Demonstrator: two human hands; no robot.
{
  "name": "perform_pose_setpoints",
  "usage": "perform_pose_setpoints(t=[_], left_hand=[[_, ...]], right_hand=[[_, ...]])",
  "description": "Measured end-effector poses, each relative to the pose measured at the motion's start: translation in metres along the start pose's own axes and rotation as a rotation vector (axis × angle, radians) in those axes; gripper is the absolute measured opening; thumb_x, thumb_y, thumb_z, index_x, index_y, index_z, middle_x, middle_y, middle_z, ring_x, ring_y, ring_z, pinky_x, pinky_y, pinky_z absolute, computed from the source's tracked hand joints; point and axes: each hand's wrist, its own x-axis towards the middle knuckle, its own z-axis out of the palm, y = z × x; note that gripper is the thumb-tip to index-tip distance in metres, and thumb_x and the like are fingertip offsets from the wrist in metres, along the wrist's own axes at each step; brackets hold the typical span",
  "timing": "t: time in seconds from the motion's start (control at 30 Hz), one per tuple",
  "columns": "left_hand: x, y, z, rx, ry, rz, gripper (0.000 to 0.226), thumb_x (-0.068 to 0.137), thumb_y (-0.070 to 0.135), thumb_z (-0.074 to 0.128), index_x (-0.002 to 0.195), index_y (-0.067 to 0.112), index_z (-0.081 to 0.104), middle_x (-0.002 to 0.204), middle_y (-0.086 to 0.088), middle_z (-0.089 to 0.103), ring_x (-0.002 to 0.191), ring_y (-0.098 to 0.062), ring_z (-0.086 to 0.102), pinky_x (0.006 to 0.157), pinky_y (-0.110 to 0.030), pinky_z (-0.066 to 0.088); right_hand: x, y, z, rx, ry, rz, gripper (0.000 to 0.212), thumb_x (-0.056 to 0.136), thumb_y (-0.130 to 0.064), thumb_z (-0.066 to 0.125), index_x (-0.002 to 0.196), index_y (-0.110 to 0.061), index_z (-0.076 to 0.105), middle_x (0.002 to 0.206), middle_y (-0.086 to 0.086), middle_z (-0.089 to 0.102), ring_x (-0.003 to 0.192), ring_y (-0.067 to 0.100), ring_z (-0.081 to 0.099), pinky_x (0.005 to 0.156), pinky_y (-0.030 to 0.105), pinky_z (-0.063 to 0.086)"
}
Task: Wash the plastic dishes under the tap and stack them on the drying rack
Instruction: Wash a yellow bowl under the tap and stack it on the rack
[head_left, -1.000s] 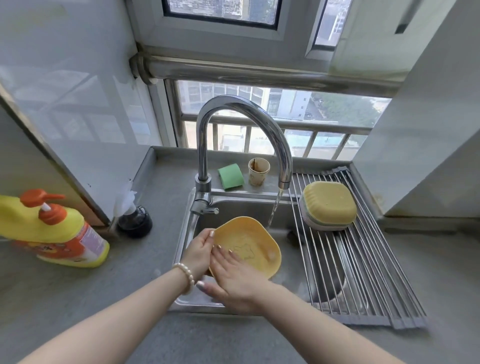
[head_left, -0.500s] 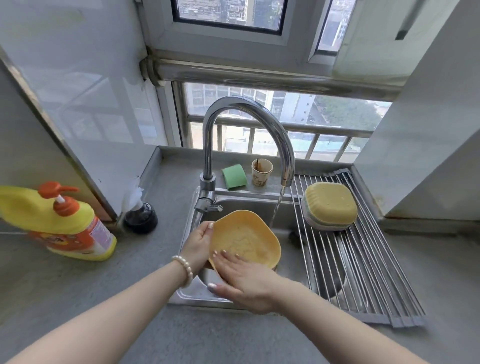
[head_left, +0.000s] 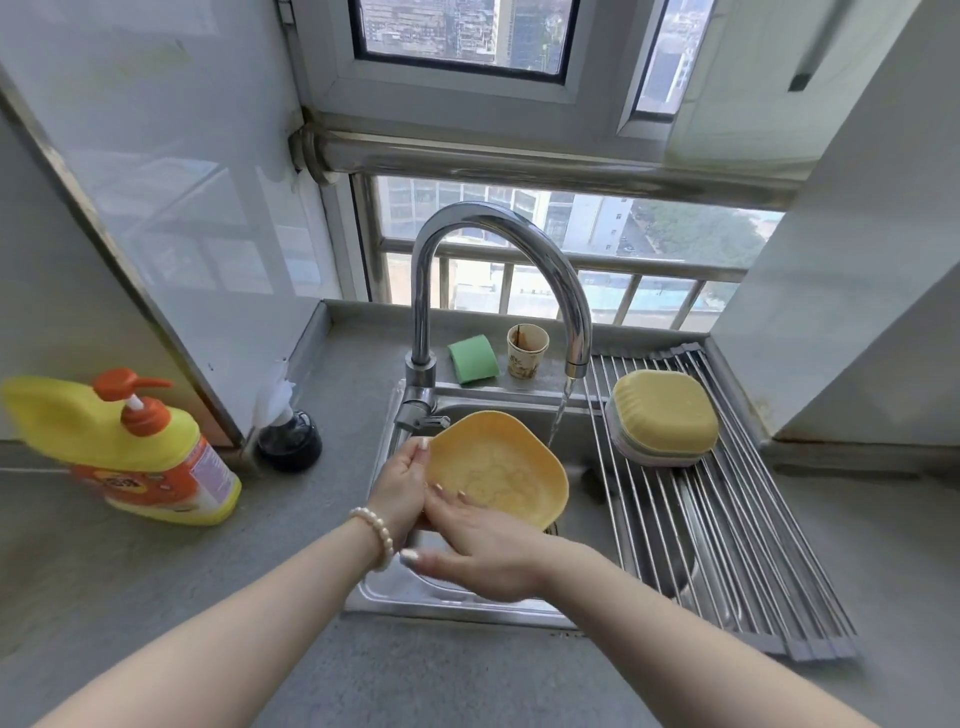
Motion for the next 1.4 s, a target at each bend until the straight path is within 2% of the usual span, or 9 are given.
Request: perform_pose_setpoints(t=[0.3,0.53,0.7,0.83,0.93,1.03,1.17,1.27,1.4], left_hand=[[0.012,0.006,-0.019,0.221,-0.006,0.035,0.03,0.101,0.03,0.039,0.083,0.014,0.057,0.076,-0.009,0.057,0.072,-0.026,0.055,0.074,-0.056,0.051],[0.005,0.006,-0.019,0.063,-0.1,-0.155,0.028,0.102,0.03,0.036,0.1,0.013,0.057,0.088,-0.014,0.058,0.068,-0.028,0.061,0.041,-0.031,0.05],[0.005,0.004,-0.016,0.052,-0.132,-0.16,0.026,0.102,0.03,0.036,0.093,0.018,0.058,0.08,-0.009,0.058,0.059,-0.021,0.056,0.038,-0.025,0.047],[0.005,0.005,-0.014,0.006,-0.114,-0.195,0.027,0.103,0.031,0.035,0.093,0.018,0.056,0.077,-0.009,0.056,0.055,-0.02,0.054,0.036,-0.024,0.044],[0.006,0.009,-0.016,-0.005,-0.137,-0.238,0.024,0.103,0.026,0.035,0.098,0.016,0.056,0.084,-0.01,0.058,0.06,-0.021,0.057,0.039,-0.026,0.047],[0.004,0.01,-0.019,-0.057,-0.198,-0.254,0.02,0.098,0.01,0.047,0.117,0.013,0.054,0.091,-0.01,0.061,0.059,-0.018,0.059,0.041,-0.025,0.049],[0.002,0.011,-0.021,-0.157,-0.272,-0.213,0.034,0.092,-0.002,0.051,0.12,0.017,0.054,0.11,-0.01,0.06,0.064,-0.011,0.063,0.05,-0.02,0.052],[0.001,0.015,-0.02,-0.227,-0.27,-0.114,0.031,0.09,0.024,0.059,0.106,-0.002,0.067,0.113,-0.007,0.065,0.088,-0.013,0.064,0.07,-0.019,0.052],[0.001,0.018,-0.02,-0.279,-0.201,0.004,0.097,0.03,0.087,0.068,0.075,0.001,0.071,0.102,-0.014,0.07,0.094,-0.023,0.067,0.084,-0.032,0.052]], right_hand=[[-0.034,0.059,-0.012,-0.372,0.238,-0.054,0.029,0.088,-0.045,0.058,0.095,-0.021,0.072,0.104,-0.008,0.07,0.102,0.022,0.065,0.083,0.04,0.053],[-0.013,0.066,-0.011,-0.732,0.17,0.091,0.115,0.07,-0.083,0.016,0.148,0.001,0.021,0.156,0.015,0.022,0.147,0.027,0.007,0.115,0.052,-0.013],[0.003,0.053,-0.011,-0.558,0.027,0.104,0.105,0.083,-0.06,0.056,0.152,-0.008,-0.005,0.159,0.012,-0.01,0.147,0.023,-0.01,0.119,0.037,-0.01],[0.002,0.047,-0.002,-0.433,0.067,-0.054,0.069,0.089,-0.009,0.055,0.15,-0.022,0.025,0.159,-0.003,0.013,0.147,0.018,0.012,0.118,0.035,0.018],[-0.006,0.054,0.006,-0.371,0.325,-0.225,0.038,0.078,-0.001,0.064,0.109,-0.022,0.07,0.123,-0.005,0.065,0.116,0.018,0.06,0.082,0.039,0.056],[-0.017,0.063,0.001,-0.283,0.592,-0.258,0.012,0.061,-0.026,0.078,0.065,-0.019,0.07,0.065,-0.006,0.069,0.055,0.018,0.065,0.046,0.022,0.05],[-0.024,0.065,-0.02,-0.102,0.778,-0.262,0.032,0.059,-0.043,0.078,0.062,-0.016,0.062,0.061,-0.009,0.062,0.056,0.007,0.055,0.058,0.023,0.046],[-0.024,0.058,-0.031,0.159,0.818,-0.187,0.03,0.055,-0.036,0.083,0.071,-0.02,0.064,0.071,-0.014,0.056,0.07,-0.001,0.049,0.066,0.021,0.04],[-0.014,0.05,-0.041,0.415,0.832,-0.105,0.038,0.054,-0.028,0.09,0.079,-0.031,0.062,0.082,-0.008,0.055,0.078,0.0,0.049,0.069,0.016,0.04]])
